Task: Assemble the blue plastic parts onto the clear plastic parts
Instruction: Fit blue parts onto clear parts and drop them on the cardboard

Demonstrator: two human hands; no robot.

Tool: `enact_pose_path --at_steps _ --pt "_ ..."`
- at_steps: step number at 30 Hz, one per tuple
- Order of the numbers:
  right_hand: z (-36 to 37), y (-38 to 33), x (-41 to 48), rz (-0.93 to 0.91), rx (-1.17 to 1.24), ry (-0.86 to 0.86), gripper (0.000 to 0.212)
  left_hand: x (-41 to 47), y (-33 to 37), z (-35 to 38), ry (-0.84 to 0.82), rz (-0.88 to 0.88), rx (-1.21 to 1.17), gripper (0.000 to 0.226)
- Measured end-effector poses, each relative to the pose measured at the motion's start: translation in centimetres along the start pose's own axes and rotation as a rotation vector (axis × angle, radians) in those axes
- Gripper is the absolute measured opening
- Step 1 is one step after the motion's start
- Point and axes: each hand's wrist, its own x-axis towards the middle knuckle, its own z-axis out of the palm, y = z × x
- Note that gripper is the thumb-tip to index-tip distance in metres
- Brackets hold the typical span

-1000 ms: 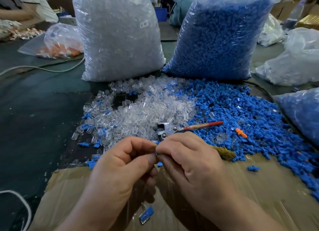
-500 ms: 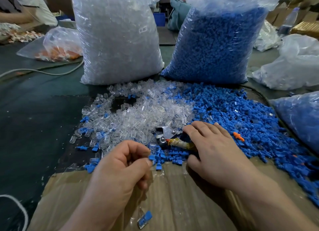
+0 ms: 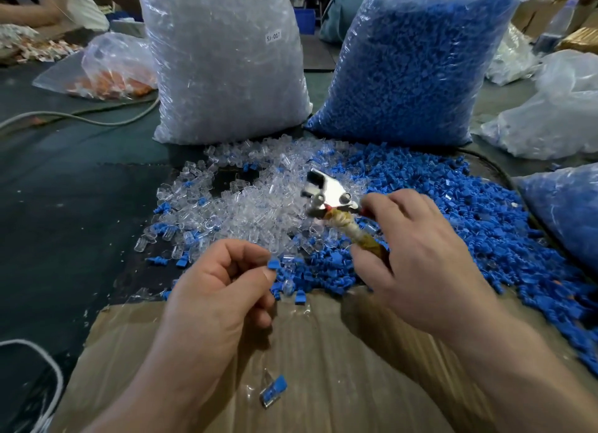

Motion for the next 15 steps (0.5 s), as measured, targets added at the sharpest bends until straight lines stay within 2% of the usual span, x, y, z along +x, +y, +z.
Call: enact_pose_path --at_steps 3,7,12,15 --pt "-0.7 -0.5 -1.0 -0.083 0.014 -0.071 0.056 0.2 -0.2 -0.1 0.019 0.004 -0.054 0.028" --pt "-1.0 -0.7 -2.0 -0.159 0.025 -0.180 0.058 0.6 -0.6 -0.6 0.019 0.086 0.018 0.033" --pt "-1.2 -0.6 -2.4 -0.177 0.062 -0.153 0.059 0.4 -0.5 -0.9 0.000 0.106 0.035 0.033" --pt "-1.1 -0.7 -2.5 -0.194 0.106 -0.142 0.057 0.2 -0.2 -0.6 -0.018 0.137 0.055 0.026"
